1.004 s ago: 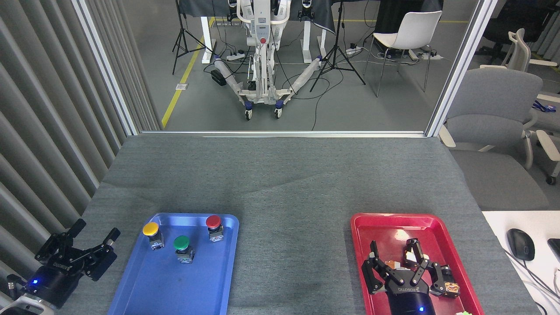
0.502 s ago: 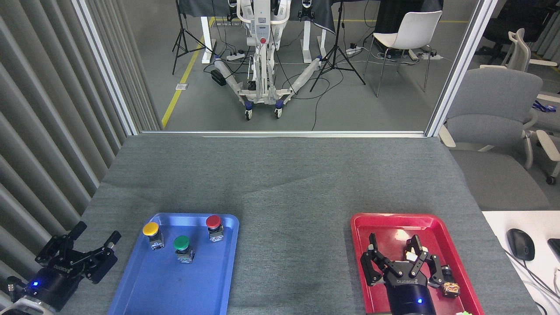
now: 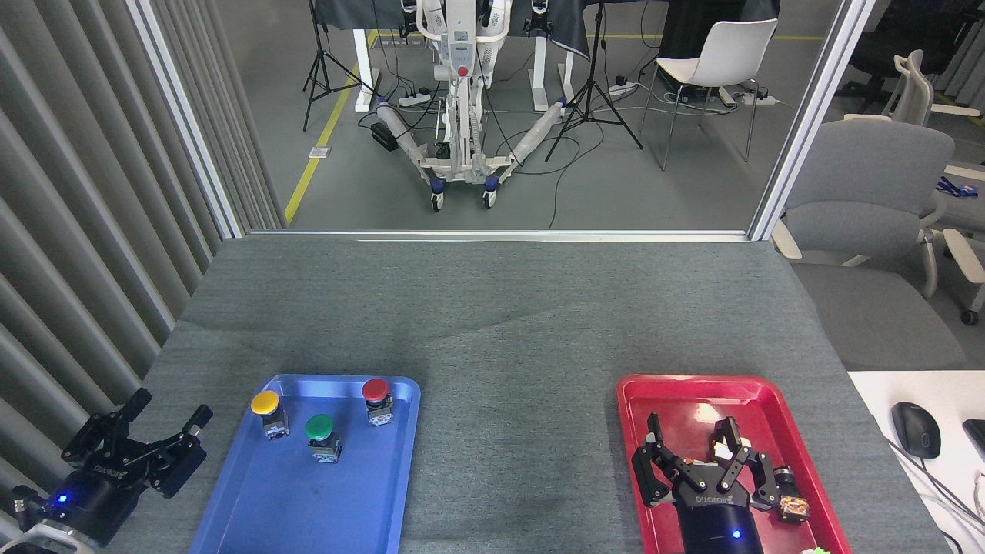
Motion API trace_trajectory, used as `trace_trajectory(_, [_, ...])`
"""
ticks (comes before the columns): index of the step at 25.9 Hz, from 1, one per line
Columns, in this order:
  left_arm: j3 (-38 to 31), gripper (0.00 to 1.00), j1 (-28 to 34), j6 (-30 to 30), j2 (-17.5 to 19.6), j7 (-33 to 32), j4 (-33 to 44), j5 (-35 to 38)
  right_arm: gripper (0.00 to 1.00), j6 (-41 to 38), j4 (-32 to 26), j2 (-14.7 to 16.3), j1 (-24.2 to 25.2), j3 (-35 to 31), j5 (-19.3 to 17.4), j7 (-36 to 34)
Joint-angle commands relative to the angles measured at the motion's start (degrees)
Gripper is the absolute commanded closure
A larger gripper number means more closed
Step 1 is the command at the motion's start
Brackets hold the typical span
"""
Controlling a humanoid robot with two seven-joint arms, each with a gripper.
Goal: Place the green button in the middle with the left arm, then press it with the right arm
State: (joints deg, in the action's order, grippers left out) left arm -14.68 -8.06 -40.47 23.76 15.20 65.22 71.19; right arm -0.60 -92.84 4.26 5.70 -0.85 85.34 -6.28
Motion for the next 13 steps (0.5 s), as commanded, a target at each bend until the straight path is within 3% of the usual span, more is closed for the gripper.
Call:
trace_trajectory(1, [0.0, 0.00, -0.1, 0.2, 0.1, -0.1, 0.0, 0.0, 0.00, 0.0, -0.1, 0.0, 0.1, 0.1, 0.1, -0.1])
trace_trajectory(13, [0.1, 0.00, 0.1, 0.0, 0.1, -0.1, 0.0, -0.2, 0.00, 0.7, 0.2, 0.5, 0.0, 1.9, -0.3, -0.7])
